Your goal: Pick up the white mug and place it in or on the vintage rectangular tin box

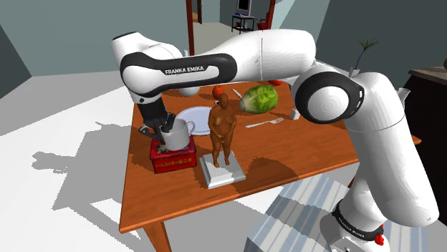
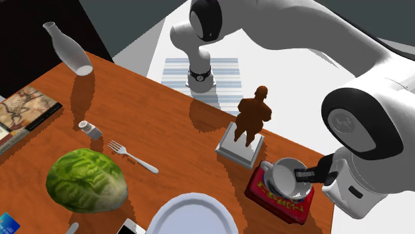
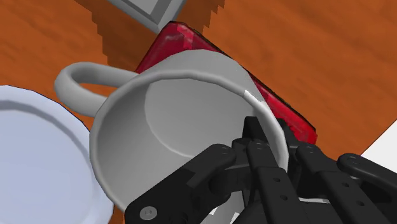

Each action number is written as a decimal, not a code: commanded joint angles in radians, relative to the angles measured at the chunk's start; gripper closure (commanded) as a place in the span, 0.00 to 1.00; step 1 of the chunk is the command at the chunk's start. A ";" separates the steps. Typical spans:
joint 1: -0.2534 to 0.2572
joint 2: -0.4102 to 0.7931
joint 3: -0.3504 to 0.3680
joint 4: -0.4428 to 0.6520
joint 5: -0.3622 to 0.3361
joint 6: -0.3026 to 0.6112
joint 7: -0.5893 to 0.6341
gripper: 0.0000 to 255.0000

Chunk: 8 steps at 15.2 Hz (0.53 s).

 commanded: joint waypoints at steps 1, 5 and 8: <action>0.000 0.000 0.000 -0.004 0.000 0.005 0.000 1.00; 0.000 0.000 0.000 -0.004 0.000 0.005 0.000 1.00; 0.000 0.000 0.000 -0.004 0.000 0.005 0.000 0.00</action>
